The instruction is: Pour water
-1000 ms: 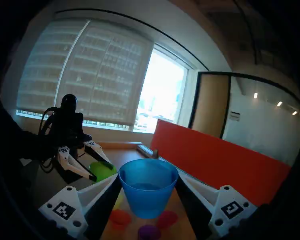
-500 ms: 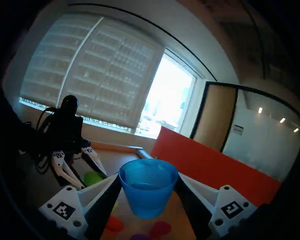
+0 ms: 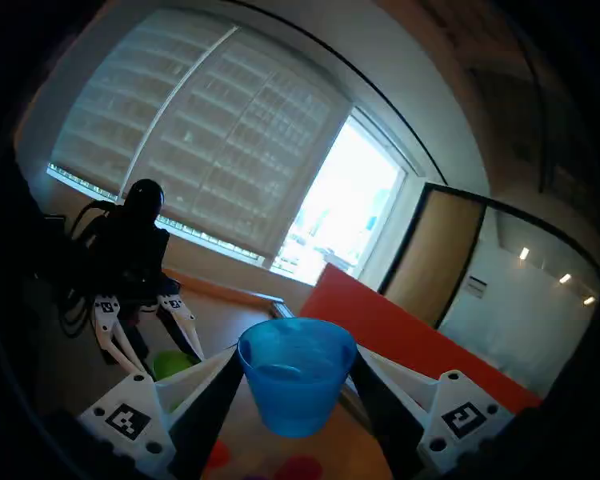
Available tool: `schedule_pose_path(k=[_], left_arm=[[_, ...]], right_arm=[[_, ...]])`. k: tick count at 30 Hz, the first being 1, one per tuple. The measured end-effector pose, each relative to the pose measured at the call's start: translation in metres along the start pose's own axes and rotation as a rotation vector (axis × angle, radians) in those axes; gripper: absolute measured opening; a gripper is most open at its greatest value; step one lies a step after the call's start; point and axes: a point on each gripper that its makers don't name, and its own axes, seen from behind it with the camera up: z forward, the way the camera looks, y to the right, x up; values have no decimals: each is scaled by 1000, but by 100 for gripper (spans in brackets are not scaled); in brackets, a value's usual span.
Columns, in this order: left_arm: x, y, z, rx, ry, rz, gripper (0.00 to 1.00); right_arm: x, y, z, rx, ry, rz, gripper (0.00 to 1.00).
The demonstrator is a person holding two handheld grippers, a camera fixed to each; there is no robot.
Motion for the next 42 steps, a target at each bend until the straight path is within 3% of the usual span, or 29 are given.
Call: schedule_pose_path(k=[21,42], left_arm=[[2,11,10,-15,10,22,90],[9,15,10,-24,23,22,90]], right_arm=[[8,3,18,3,-23,-212,90],[4,12,28,-16,-75,-386,90]])
